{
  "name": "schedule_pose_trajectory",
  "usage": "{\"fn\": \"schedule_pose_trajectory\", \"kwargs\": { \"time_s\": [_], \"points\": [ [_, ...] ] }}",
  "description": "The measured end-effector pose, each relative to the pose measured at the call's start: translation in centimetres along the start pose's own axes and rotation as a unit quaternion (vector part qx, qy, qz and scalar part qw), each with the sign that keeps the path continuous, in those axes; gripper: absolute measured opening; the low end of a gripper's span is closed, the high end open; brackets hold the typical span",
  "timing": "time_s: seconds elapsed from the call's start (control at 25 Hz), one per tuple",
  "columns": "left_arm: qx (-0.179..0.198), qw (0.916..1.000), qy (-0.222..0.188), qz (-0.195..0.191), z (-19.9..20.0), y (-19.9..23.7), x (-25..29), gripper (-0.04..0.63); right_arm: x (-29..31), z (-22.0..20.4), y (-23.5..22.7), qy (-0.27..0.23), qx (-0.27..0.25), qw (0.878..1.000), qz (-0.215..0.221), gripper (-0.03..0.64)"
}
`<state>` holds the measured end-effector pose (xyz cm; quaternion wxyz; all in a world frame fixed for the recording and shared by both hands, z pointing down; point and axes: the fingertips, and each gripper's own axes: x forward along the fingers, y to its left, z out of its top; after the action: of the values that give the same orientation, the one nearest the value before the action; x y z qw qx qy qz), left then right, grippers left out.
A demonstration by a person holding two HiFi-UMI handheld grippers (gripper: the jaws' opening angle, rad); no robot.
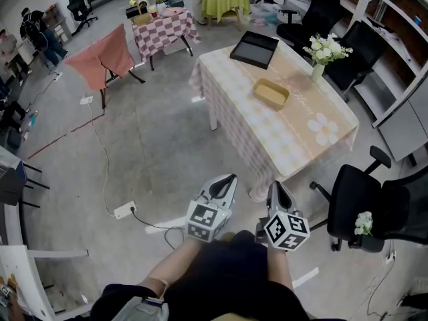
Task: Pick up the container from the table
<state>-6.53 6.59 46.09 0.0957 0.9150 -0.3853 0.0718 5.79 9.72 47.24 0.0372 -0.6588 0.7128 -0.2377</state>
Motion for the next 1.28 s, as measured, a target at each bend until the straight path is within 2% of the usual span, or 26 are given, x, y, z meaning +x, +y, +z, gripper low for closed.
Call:
{"fn": "schedule_pose_trajectory", "kwargs": {
  "time_s": [0.44, 0.8, 1.04, 1.28],
  "points": [
    [-0.014, 0.9999, 0.007, -0.002, -0.8, 0.1, 0.4, 0.012, 0.1, 0.3, -1.0, 0.004, 0.006, 1.0, -0.004, 0.005],
    [-0.011, 0.9997, -0.008, 0.021, 0.0, 2.4, 1.6, 0.012, 2.9, 1.2, -1.2, 0.0, 0.003, 1.0, 0.006, 0.005],
    [-0.01, 0.9996, -0.004, 0.027, 0.6, 4.1, 3.9, 0.012, 5.6, 2.0, -1.4, -0.001, 0.001, 1.0, 0.016, 0.005],
    [-0.006, 0.9998, -0.007, 0.016, 1.7, 5.3, 7.6, 0.012, 9.0, 4.0, -2.6, -0.007, 0.001, 1.0, 0.014, 0.005]
  ]
}}
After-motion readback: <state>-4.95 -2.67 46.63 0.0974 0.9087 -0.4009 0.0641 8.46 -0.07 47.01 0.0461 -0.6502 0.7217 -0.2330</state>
